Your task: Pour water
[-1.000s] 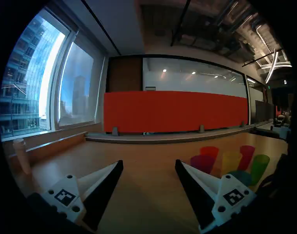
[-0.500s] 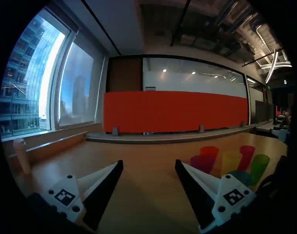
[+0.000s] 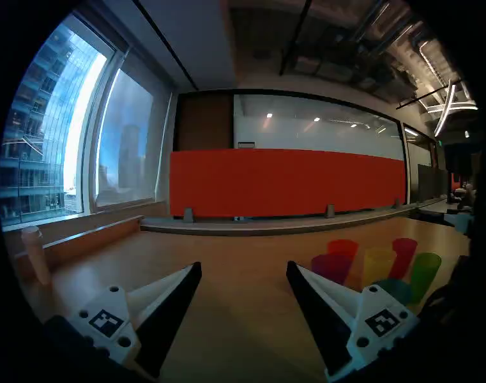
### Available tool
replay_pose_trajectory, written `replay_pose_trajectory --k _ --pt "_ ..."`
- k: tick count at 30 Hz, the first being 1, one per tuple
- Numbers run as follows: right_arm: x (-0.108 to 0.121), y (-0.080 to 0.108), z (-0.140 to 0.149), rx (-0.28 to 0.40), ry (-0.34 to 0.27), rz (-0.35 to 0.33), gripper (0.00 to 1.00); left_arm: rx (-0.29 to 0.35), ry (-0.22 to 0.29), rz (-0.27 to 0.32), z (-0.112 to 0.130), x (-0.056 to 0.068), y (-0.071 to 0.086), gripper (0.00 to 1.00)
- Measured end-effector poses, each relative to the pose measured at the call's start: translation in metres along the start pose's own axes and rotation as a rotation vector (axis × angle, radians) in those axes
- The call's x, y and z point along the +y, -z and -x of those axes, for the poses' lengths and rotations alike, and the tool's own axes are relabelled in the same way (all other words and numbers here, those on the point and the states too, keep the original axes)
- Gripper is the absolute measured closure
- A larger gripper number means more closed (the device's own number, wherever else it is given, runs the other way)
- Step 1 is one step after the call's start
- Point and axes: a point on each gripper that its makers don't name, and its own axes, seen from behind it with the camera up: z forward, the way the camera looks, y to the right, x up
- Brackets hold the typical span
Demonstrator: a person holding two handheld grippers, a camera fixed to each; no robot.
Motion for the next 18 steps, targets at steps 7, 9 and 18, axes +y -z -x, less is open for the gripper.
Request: replay_pose_trajectory --k 7,9,18 --pt "0.0005 -0.0008 0.0002 -0.002 -0.001 0.0 0.0 0.0 0.0 0.0 -0.0001 0.0006 -0.0001 0.01" --pt "0.0004 -0.0008 0.0001 -0.002 -0.001 0.0 0.0 0.0 0.0 0.0 -0.0001 0.0007 -0.0002 0.01" --pt "0.0007 -0.0012 -0.0005 -0.002 0.0 0.0 0.0 0.0 0.0 0.0 -0.0005 0.0003 -0.0009 0.01"
